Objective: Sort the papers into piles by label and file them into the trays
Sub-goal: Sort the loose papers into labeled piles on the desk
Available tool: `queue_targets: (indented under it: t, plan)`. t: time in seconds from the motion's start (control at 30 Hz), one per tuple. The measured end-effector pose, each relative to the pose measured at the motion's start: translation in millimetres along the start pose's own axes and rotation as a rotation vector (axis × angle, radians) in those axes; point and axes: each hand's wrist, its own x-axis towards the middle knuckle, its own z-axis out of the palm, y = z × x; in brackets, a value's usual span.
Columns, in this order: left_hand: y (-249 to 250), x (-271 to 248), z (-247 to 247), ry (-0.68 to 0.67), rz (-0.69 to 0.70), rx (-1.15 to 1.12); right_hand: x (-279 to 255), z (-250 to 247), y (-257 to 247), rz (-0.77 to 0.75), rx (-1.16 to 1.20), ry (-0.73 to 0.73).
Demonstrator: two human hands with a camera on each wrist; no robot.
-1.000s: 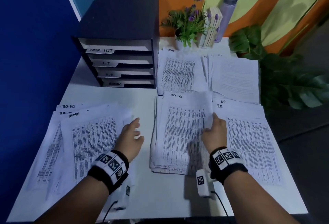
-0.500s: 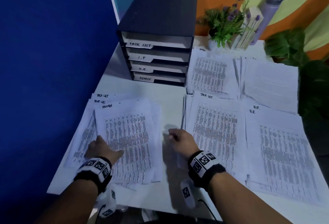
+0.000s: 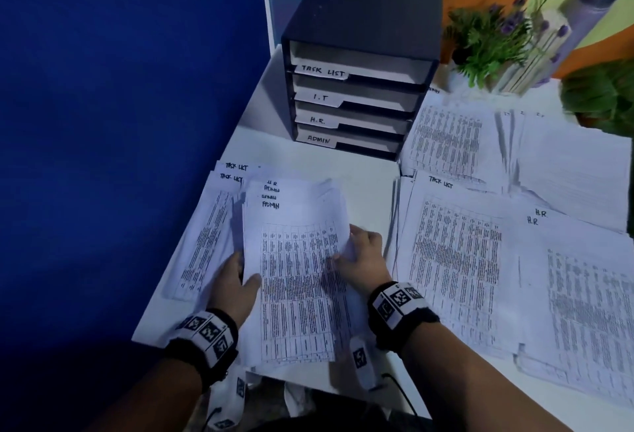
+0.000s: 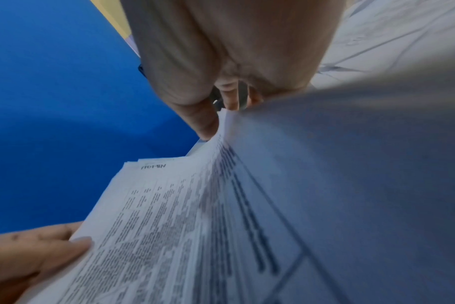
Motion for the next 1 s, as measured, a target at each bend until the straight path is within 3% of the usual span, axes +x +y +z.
queue_targets:
  t: [0.13,0.4,0.57,0.83,1.0]
  plan:
    - [1.4,5.8,1.2,-0.022,-0.063,-0.077,0.4,2.1,3.9,-0.020,-0.024,0.116]
    - [2.8,12.5,-0.5,0.062,-0.078,-0.166,-3.6,-10.9,13.2,0.247,0.151,0.144]
    - [-6.4,21.4,-3.7,0.047,-0.066,-0.148,-2.0,-13.3,30.6,0.233,0.264,0.248]
    - [-4.0,25.5,-10.1,0.130,-0.116,-0.278,-12.8,-31.9,37.4,0.233,0.684,0.225]
    - [-3.9,29.7,-13.0,0.157,-0.114,-0.294,-16.3,-39.7,40.3,0.230,0.719,0.226]
